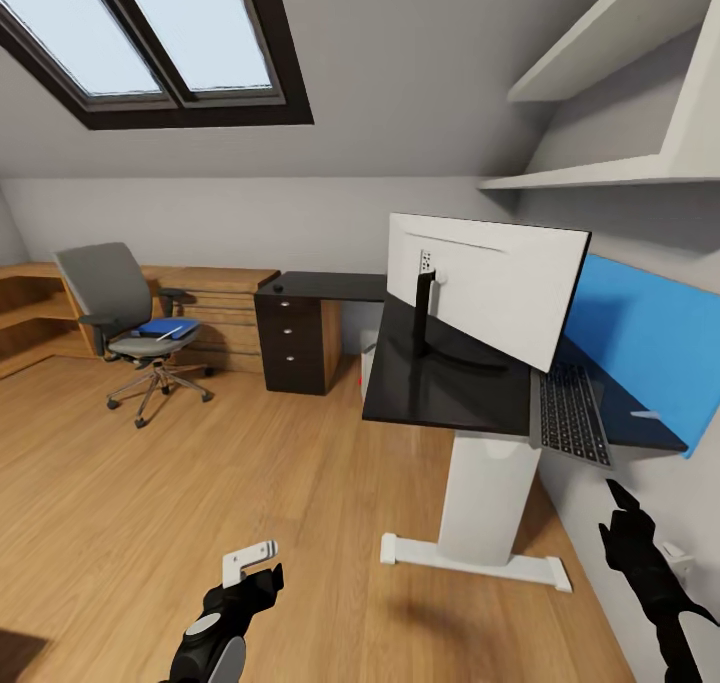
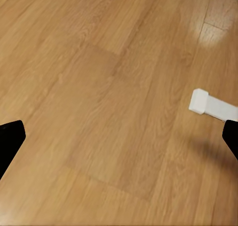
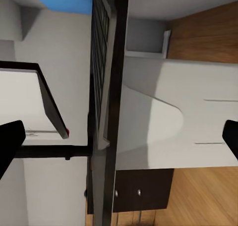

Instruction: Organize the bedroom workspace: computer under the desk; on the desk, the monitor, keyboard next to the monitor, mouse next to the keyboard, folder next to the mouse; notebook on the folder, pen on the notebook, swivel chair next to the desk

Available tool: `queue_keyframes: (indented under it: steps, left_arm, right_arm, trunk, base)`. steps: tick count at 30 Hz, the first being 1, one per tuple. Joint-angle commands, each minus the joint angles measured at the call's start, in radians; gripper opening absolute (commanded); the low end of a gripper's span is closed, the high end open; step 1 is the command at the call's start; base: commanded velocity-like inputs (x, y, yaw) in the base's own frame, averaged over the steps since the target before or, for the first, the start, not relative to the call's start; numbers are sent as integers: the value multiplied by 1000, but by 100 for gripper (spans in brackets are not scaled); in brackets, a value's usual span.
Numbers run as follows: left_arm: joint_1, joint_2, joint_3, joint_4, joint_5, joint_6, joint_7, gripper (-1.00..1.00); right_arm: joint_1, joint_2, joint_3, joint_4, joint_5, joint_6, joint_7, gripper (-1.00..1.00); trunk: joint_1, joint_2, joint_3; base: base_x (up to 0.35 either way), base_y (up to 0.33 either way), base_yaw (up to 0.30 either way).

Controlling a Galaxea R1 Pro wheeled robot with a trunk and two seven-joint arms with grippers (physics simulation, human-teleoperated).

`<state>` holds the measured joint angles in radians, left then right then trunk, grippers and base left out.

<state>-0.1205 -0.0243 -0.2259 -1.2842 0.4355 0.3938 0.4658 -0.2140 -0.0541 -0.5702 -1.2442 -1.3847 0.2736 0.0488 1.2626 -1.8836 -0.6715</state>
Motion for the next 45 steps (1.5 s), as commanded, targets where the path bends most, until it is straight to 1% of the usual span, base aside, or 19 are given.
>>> queue_keyframes:
  steps: [1,19,29,36,45]
  left_arm:
    - [-1,1,-1,-1,9,2,8,100]
    - [-1,1,-3,-1,9,2,7,100]
    - [-1,0,-3,-1,9,2,7,100]
    - [-1,0,-3,-1,9,2,5,100]
    - [-1,0,-3,-1,9,2,5,100]
  right_arm:
    - [-1,0,-2,0,-5,6,2,100]
    - [-1,0,-2,0,-5,6,2,100]
    - [-1,0,-2,3,-5,6,2,100]
    - [-1,-1,-1,13,-4,6,2,100]
    - [-1,-1,-1,14,-4,6,2,100]
  trunk:
    - [0,0,-1]
    - [0,0,-1]
    - [0,0,-1]
    - [0,0,-1]
    - [0,0,-1]
  base:
    - [182,0,0]
    - [260,0,0]
    - [45,0,0]
    - [143,0,0]
    - [20,0,0]
